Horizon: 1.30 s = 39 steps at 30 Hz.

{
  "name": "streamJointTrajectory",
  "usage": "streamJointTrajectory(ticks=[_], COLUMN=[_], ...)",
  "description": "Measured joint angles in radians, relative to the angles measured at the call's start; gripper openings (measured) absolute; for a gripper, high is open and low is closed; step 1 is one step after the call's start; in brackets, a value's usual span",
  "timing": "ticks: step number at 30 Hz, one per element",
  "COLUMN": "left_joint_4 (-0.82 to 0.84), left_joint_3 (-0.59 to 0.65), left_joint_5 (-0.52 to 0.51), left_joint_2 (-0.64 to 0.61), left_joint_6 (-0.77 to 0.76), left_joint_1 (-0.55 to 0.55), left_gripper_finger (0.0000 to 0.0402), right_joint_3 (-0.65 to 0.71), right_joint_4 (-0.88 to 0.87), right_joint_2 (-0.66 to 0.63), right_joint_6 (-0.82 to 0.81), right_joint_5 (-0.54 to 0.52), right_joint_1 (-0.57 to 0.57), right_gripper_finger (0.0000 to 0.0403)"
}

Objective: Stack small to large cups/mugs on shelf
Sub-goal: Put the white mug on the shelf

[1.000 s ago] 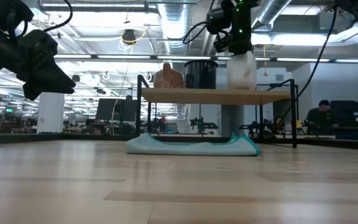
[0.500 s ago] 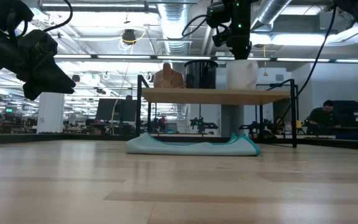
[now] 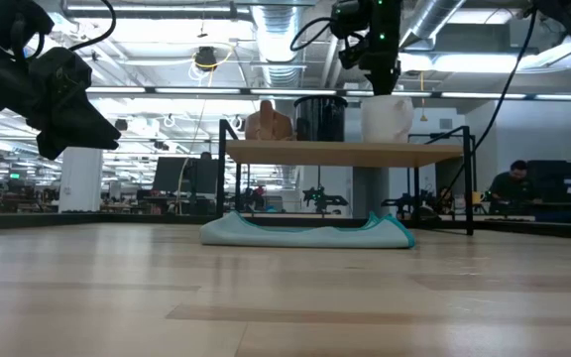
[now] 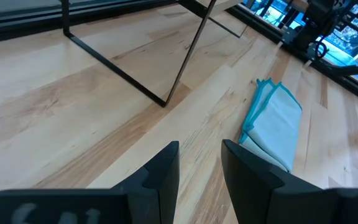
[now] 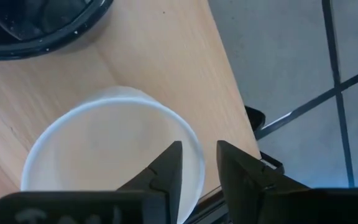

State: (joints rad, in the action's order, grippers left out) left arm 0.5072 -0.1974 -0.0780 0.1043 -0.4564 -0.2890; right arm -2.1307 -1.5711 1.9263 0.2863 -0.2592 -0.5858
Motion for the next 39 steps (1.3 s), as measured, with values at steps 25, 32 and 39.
streamJointTrajectory(ticks=[25,32,39], left_joint_4=[0.000,0.000,0.000], left_joint_3=[0.000,0.000,0.000], left_joint_5=[0.011,0.011,0.014], left_joint_2=[0.000,0.000,0.000], left_joint_6=[0.000,-0.001,-0.001], left_joint_1=[0.000,0.000,0.000], left_gripper_finger=[0.0109,0.0109,0.0109], right_joint_3=[-0.002,-0.002,-0.002], right_joint_4=[0.000,0.000,0.000], right_joint_2=[-0.002,-0.002,-0.002], right_joint_6=[-0.105,-0.076,-0.077], right_joint_5=[-0.004,-0.004,-0.004], right_joint_1=[-0.017,0.000,0.003], right_gripper_finger=[0.0040,0.0046,0.0070])
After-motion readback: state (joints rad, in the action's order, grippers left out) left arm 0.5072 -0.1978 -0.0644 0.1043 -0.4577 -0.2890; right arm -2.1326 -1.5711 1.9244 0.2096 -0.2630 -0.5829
